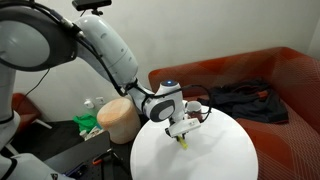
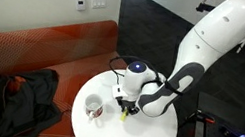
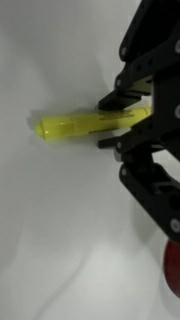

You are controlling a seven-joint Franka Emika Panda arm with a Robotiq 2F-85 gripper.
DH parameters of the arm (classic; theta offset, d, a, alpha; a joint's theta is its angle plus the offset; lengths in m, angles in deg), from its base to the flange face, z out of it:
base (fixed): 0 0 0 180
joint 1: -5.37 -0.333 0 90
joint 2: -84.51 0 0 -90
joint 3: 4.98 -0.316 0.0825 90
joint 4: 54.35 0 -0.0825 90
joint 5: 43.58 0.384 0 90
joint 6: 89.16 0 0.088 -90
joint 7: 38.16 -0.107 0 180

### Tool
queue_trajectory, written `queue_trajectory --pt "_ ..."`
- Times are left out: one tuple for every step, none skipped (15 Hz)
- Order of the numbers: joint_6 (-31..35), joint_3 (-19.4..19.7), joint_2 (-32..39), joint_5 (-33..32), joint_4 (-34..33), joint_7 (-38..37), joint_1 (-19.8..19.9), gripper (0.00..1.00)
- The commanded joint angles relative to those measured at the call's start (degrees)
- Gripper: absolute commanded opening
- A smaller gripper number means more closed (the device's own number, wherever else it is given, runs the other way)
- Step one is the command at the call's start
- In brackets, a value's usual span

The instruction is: Put the marker in the cup

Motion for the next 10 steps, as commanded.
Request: queue_trajectory --pt "-0.53 -1.37 -0.06 -0.7 -0.89 0.74 1.43 0.05" --pt "-0.76 -1.62 -0.3 -0.5 -0.81 0.77 1.69 0.0" --pt "-1.39 -1.94 -0.78 -0.14 -0.57 0.68 2.04 0.04" --pt "-2.05 -2.34 -1.27 0.32 -0.37 0.55 2.5 0.05" --pt "-2.26 -2.97 -1.71 0.58 0.0 1.06 3.27 0.05" --pt "-3.36 -3.76 -2.47 1.21 0.43 1.21 4.27 0.05" --pt "-3.75 -4.52 -2.98 1.85 0.77 1.31 5.22 0.05" --pt "-4.36 -5.19 -3.76 2.41 1.24 1.56 6.26 0.05" --pt "-5.22 -5.57 -4.43 3.02 1.47 1.28 6.98 0.05" --pt "-5.68 -6.05 -5.01 3.71 1.64 1.35 7.83 0.05"
